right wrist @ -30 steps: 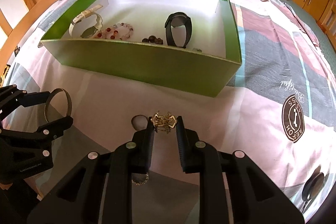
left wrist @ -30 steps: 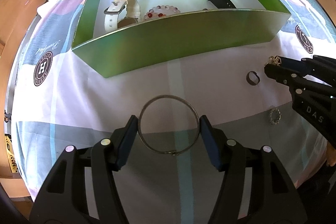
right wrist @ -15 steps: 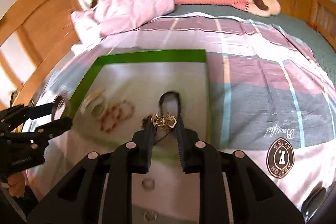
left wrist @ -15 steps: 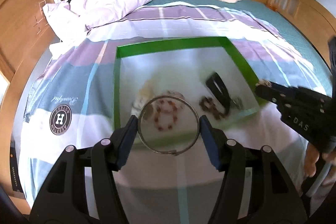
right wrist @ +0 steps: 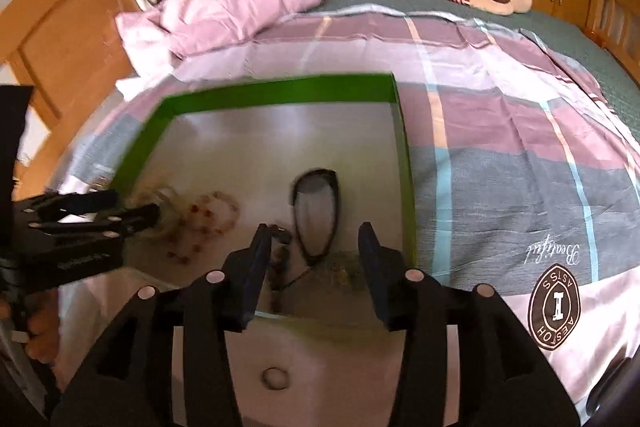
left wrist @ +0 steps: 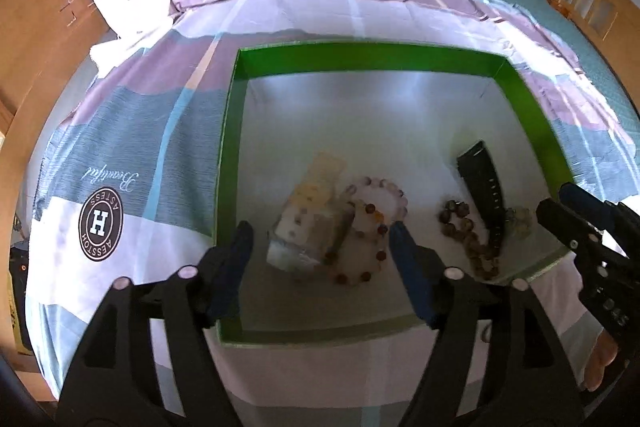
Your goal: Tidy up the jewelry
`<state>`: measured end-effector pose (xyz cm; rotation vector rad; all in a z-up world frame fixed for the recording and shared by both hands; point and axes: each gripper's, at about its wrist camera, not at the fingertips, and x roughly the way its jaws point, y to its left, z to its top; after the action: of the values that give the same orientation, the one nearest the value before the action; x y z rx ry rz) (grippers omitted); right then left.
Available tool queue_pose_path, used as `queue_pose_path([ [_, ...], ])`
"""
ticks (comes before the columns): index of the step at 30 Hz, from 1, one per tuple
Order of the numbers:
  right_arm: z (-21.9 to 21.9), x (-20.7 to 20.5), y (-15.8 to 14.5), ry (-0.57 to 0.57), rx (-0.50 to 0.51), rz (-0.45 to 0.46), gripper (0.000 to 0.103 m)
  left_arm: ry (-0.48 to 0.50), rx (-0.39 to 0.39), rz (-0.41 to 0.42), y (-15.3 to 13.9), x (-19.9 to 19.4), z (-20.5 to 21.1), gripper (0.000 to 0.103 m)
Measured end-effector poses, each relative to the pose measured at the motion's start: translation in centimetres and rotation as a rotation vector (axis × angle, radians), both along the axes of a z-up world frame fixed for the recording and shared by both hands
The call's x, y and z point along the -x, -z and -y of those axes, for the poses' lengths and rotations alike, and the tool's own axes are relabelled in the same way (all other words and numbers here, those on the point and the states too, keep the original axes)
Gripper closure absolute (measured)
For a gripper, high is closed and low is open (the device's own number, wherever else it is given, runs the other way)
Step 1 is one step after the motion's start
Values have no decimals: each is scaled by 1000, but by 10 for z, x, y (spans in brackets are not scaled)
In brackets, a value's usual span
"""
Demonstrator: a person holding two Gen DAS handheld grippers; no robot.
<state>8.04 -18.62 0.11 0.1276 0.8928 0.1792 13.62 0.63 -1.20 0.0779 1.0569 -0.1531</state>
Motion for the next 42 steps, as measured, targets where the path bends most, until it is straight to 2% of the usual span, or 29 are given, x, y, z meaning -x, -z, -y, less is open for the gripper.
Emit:
queue_pose_path([
  [2, 0, 13, -14, -16, -20, 23, 50, 1, 38, 20, -11, 8, -2, 26],
  [4, -1, 31, -20, -50, -6, 3, 50, 5, 74, 20, -18, 16, -2, 26],
  [7, -9, 54, 0, -100, 136, -102, 50, 60, 124, 5, -25, 42, 1, 26],
  [8, -11, 61, 15, -113, 171, -150, 54, 82, 120, 4, -25, 51, 5, 26],
  [10, -14, 72, 38, -159, 149, -238, 61, 140, 76, -2, -20, 67, 18, 26],
  [12, -22, 80, 49, -207, 144, -267, 62, 183, 29, -10, -10, 75, 31, 26],
  [16, -36, 86, 63, -265, 192, -293, 63, 185, 5, -54, 9, 72, 42, 26],
  [17, -37, 85, 68, -260, 218, -314, 76, 181, 6, -63, 13, 70, 43, 26],
  [18, -36, 83, 73, -252, 241, -333, 82, 177, 1, -74, 18, 68, 45, 26],
  [21, -33, 80, 70, -253, 231, -335, 84, 175, -34, -86, 28, 67, 48, 26],
  [28, -4, 72, 64, -137, 209, -326, 84, 193, -62, -88, 39, 70, 60, 26],
  [31, 7, 69, 66, -109, 175, -344, 84, 210, -75, -86, 42, 73, 70, 26],
  [33, 13, 69, 66, -108, 141, -357, 72, 220, -84, -90, 46, 75, 77, 26],
  [34, 13, 70, 65, -114, 131, -358, 59, 229, -92, -93, 48, 77, 81, 26],
  [35, 13, 71, 62, -124, 133, -355, 53, 239, -104, -93, 50, 78, 85, 26],
  [42, 8, 81, 58, -195, 199, -340, 53, 280, -185, -76, 64, 86, 102, 25],
])
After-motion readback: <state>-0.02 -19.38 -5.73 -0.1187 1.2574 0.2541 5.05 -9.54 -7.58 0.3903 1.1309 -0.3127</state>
